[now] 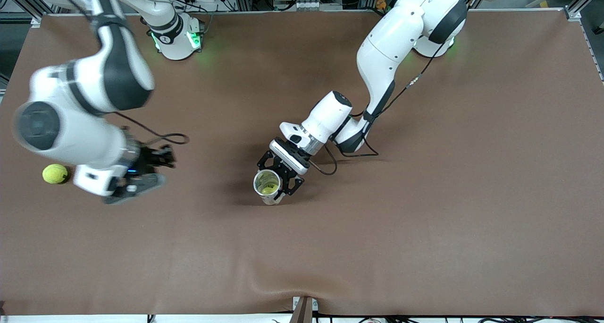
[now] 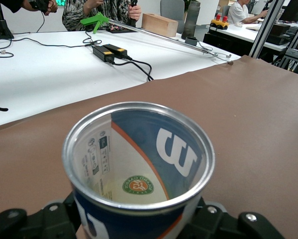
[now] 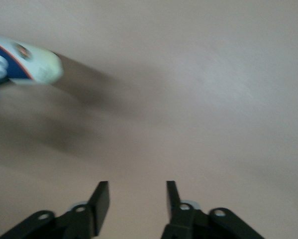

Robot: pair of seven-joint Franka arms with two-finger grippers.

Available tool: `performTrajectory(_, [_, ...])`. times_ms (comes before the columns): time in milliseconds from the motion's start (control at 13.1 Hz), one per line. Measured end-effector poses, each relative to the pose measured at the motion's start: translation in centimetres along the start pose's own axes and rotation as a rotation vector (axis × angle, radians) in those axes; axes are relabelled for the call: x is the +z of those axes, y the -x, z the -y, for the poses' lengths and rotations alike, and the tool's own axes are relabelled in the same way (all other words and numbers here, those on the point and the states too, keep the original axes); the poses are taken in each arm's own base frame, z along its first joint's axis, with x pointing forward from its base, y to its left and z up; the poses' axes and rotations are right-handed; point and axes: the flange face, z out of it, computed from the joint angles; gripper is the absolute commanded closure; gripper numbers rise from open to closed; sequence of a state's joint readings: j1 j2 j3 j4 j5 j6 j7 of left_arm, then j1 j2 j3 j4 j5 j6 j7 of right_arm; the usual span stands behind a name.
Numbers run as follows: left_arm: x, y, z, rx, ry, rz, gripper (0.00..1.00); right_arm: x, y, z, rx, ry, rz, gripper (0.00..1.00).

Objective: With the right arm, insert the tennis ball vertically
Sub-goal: 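Move the right gripper to the second ball and grasp it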

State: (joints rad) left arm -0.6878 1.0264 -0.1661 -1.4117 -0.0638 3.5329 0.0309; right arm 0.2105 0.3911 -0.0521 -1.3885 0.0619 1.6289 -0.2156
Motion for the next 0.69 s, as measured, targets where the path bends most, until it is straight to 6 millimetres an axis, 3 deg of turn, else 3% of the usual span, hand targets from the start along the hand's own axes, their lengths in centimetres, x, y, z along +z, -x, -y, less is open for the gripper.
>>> performTrajectory(305, [0.0, 0.0, 0.0, 0.0, 0.0, 0.0, 0.2, 0.0, 4.3, -11.7, 0.147, 0.03, 0.05, 0.0])
performTrajectory(686, [0.0, 0.0, 0.0, 0.0, 0.0, 0.002, 0.2, -0.5, 10.1, -22.5, 0.279, 0.078, 0.048, 0.0])
